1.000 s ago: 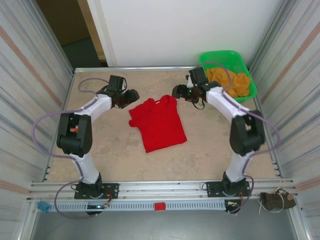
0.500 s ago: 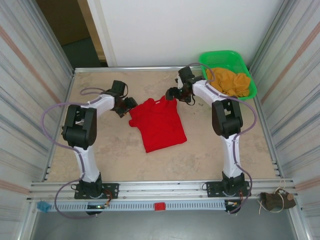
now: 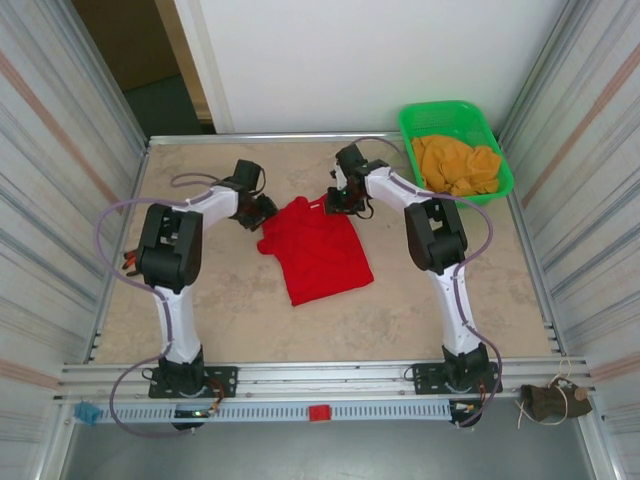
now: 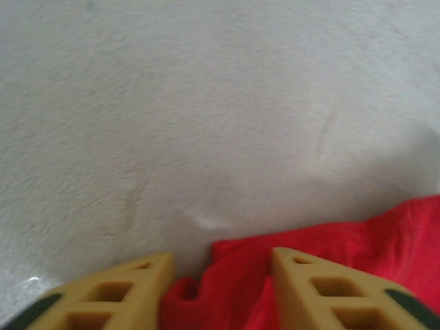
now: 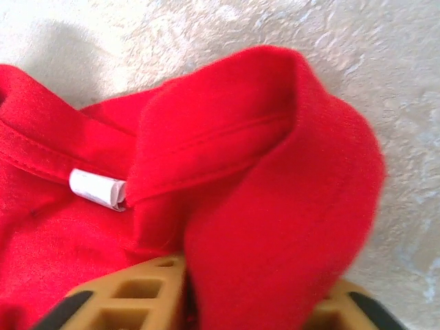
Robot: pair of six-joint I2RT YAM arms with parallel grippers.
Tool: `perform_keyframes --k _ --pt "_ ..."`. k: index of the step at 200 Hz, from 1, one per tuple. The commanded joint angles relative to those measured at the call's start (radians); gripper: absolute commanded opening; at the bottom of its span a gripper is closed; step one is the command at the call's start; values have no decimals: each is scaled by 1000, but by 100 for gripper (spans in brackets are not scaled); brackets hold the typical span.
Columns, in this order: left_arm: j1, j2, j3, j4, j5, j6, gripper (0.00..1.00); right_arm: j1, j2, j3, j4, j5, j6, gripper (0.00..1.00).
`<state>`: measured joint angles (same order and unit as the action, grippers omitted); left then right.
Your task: Fold the inside-out t-shirt
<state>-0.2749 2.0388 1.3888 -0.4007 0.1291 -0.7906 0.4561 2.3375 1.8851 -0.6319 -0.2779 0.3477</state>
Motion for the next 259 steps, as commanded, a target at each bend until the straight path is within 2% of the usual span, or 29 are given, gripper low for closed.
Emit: perform_keyframes --k 1,6,10,31,57,74,97,112,143,169,185,209,233,259 --pt "-26 46 7 34 56 -4 19 -36 -7 -45 8 -64 25 5" --pt "-27 44 6 47 63 3 7 -43 -19 -52 12 -71 26 0" --pt "-27 40 2 58 69 10 0 -48 -31 -59 13 -74 28 0" --pt "-27 -20 -38 130 99 48 0 -69 -132 -128 38 -95 27 0" --pt "-35 -182 -123 190 70 65 0 -97 -308 -272 104 -129 64 0" --pt "-32 -228 -133 222 57 65 0 -108 -382 -318 145 -128 84 0" --pt "-10 -201 -59 253 87 77 0 -132 -370 -244 152 -153 117 0" --pt "8 -176 9 291 121 79 0 -148 -333 -147 145 -190 145 0" --pt "25 -175 197 265 162 118 0 -156 -308 65 114 -218 162 0" --pt "24 -239 258 261 181 133 0 -157 -361 92 126 -214 164 0" --pt "18 -302 208 303 188 119 0 -156 -427 0 180 -206 171 0" --pt "-14 -389 65 367 206 116 0 -157 -555 -308 347 -195 216 0" --pt "-69 -476 -167 448 206 110 0 -140 -671 -635 511 -179 271 0" --pt "-140 -581 -441 522 176 102 0 -93 -771 -882 585 -145 277 0"
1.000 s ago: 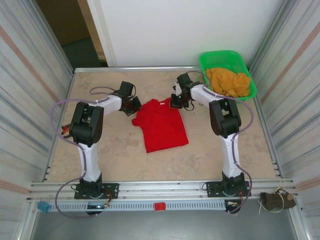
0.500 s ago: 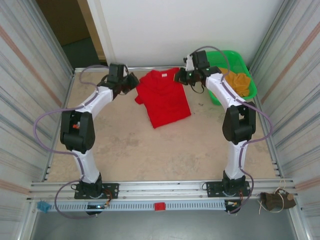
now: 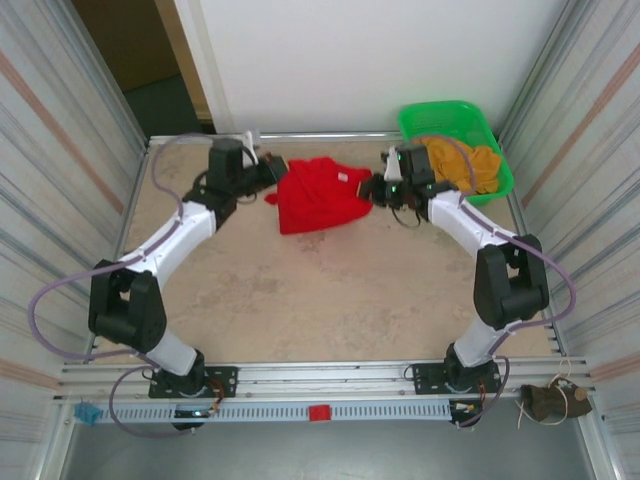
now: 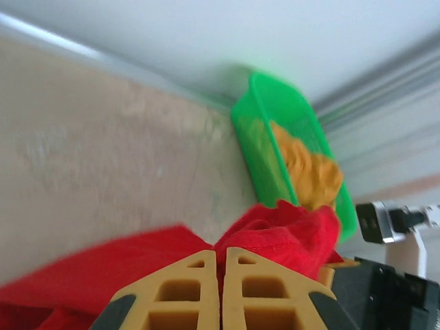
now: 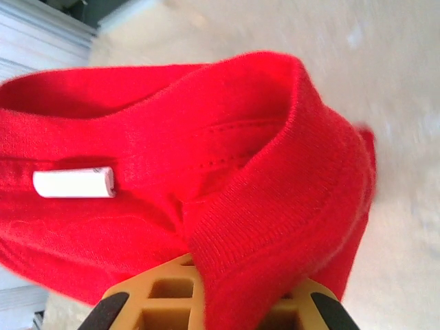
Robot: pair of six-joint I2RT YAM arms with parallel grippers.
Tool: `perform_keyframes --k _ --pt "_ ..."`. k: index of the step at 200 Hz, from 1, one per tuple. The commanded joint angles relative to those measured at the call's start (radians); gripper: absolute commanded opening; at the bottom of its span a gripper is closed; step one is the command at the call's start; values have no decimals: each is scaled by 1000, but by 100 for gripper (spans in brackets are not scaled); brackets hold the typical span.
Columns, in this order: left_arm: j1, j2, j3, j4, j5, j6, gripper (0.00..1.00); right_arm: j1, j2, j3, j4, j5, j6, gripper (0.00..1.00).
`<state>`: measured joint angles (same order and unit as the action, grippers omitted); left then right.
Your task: Fold the inside-out t-shirt
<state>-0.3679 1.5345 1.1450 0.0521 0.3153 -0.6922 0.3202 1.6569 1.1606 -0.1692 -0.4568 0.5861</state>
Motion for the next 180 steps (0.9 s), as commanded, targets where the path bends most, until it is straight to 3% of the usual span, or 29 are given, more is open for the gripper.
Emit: perform_keyframes --k 1,33,67,107,159,180 --pt "-50 -81 -208 73 -14 4 0 45 -93 -165 124 37 38 0" --pt "-106 -201 -379 94 -126 13 0 109 -202 -311 126 120 31 0" --pt "-104 -190 -332 45 -198 101 0 113 -193 -275 105 174 4 0" --pt "-67 -17 -221 21 -234 161 0 85 -62 -182 89 263 1 0" --pt "-44 274 -67 -18 -268 198 0 56 168 -129 95 268 17 0" --pt "-33 320 -18 -74 -295 227 3 40 148 -132 69 248 -2 36"
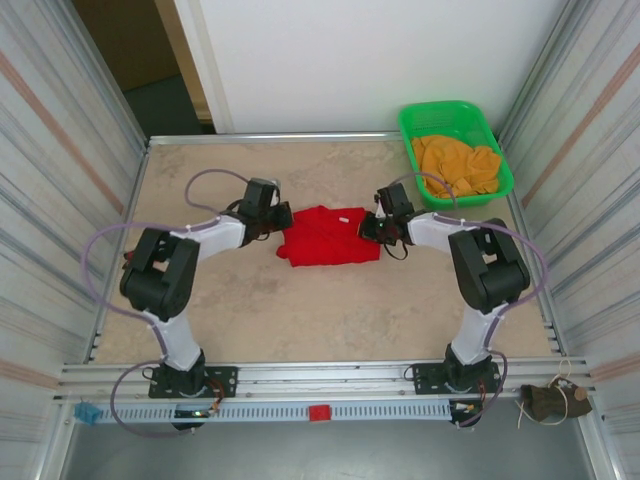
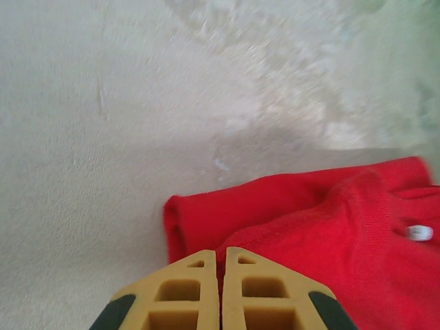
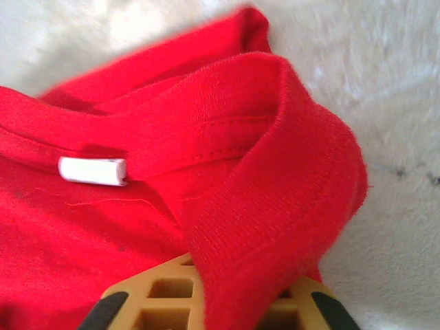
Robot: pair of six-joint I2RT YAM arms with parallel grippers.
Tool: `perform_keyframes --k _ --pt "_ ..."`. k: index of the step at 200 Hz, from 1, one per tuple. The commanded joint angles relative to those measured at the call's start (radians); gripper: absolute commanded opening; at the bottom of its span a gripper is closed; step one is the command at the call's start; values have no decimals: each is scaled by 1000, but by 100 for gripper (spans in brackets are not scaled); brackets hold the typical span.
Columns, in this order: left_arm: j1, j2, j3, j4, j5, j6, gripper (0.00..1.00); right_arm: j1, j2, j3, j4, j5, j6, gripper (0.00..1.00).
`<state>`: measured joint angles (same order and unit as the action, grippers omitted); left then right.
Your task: Fold the inside-out t-shirt
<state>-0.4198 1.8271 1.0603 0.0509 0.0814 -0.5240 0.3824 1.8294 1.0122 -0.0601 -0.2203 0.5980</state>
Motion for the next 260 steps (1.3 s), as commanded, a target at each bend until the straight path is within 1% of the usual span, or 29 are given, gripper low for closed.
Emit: perform_keyframes --k 1,3,9,13,33,42,52,64,75,84,94,99,110,115,125,136,156,176,192,208,221,234,248,260 --pt "20 28 69 -75 -61 59 5 -24 -28 15 -41 11 -15 38" --pt "22 28 72 -80 -60 62 8 -25 -36 12 -42 10 -17 41" --pt "31 23 78 -89 -53 69 21 -31 -67 2 -48 10 -22 47" --pt "36 16 80 -93 -50 74 27 -35 -90 -3 -53 8 -25 50" --pt "45 -65 84 -120 -55 103 52 -53 -213 -22 -94 -6 -32 55" --pt "44 -115 78 -124 -49 101 60 -54 -261 -23 -115 -14 -32 56" --pt "35 -168 74 -139 -51 80 64 -52 -301 -20 -129 -33 -28 54" --pt "3 -239 56 -129 -57 47 64 -43 -326 -15 -135 -55 -13 48" --pt "-41 -282 30 -100 -50 7 61 -26 -330 -14 -122 -69 0 41" --pt "-76 -296 3 -62 -36 -37 57 -14 -316 -14 -103 -81 14 33" --pt "-110 -288 -28 -5 -10 -81 50 -4 -285 -15 -69 -101 41 26" --pt "-120 -275 -42 22 -4 -106 47 0 -263 -15 -47 -115 57 23" --pt "-130 -233 -74 99 48 -160 40 6 -209 -19 10 -153 88 16" --pt "-131 -212 -87 132 65 -177 38 9 -183 -21 35 -163 101 14" --pt "-129 -171 -107 161 60 -206 35 11 -134 -24 76 -181 127 10" --pt "-123 -136 -138 192 48 -220 34 11 -81 -25 109 -194 143 8" --pt "-101 -88 -194 199 11 -230 34 0 -16 -55 141 -165 171 5" --pt "-76 -52 -265 212 10 -271 33 -15 5 -127 196 -148 223 4" --pt "-62 -38 -319 258 15 -295 33 -20 7 -169 236 -157 252 7" --pt "-44 -72 -332 264 22 -286 33 -26 -16 -169 240 -183 255 8" --pt "-42 -139 -302 216 14 -242 33 -31 -64 -153 212 -200 237 11" --pt "-52 -200 -237 132 3 -189 35 -39 -134 -111 155 -211 200 17" --pt "-79 -237 -152 58 -10 -152 37 -47 -203 -52 80 -219 158 29" --pt "-112 -238 -88 30 -9 -146 40 -57 -253 -2 11 -210 126 38"
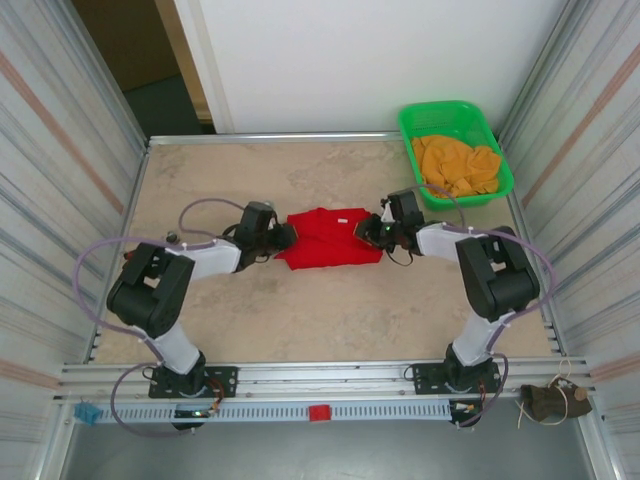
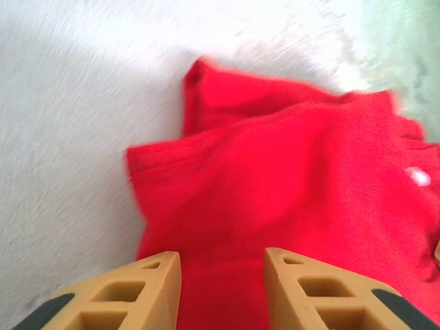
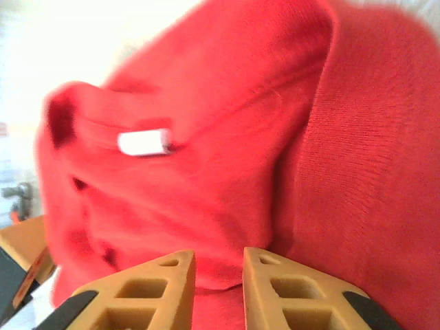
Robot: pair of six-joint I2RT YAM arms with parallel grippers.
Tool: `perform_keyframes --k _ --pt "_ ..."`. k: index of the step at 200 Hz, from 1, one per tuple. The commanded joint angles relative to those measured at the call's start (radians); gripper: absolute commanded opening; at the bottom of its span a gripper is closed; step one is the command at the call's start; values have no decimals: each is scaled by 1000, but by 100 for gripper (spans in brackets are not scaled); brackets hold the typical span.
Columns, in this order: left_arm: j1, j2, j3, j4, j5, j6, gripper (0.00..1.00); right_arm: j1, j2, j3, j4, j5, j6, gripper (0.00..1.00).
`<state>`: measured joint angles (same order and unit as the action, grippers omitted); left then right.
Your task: Fold the inside-out t-shirt
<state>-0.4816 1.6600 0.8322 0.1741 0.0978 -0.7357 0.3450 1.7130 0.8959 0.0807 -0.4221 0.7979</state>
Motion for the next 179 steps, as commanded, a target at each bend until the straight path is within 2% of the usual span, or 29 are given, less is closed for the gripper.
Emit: perform_keyframes --k 1,30,52,80,97,119,141,179 --pt "-54 -69 146 -95 -25 66 40 -20 -143 118 -135 -7 -76 39" --pt "-138 26 242 -66 -17 17 44 -70 -269 137 -231 22 -104 56" --pt "-185 153 280 -14 -1 -55 46 -112 -373 100 -287 59 -128 64" --pt "-190 271 280 9 -28 -159 46 -159 -496 42 -364 86 -165 73" --pt "-140 293 259 -18 -41 -177 46 -188 -559 4 -408 85 -179 74" --pt "-29 271 213 -59 -29 -144 46 -215 -639 -40 -454 93 -194 78" --pt "96 236 201 -129 -11 -35 46 -234 -699 -73 -495 104 -204 83" --pt "308 266 339 -292 46 159 47 -268 -767 -112 -531 105 -209 88"
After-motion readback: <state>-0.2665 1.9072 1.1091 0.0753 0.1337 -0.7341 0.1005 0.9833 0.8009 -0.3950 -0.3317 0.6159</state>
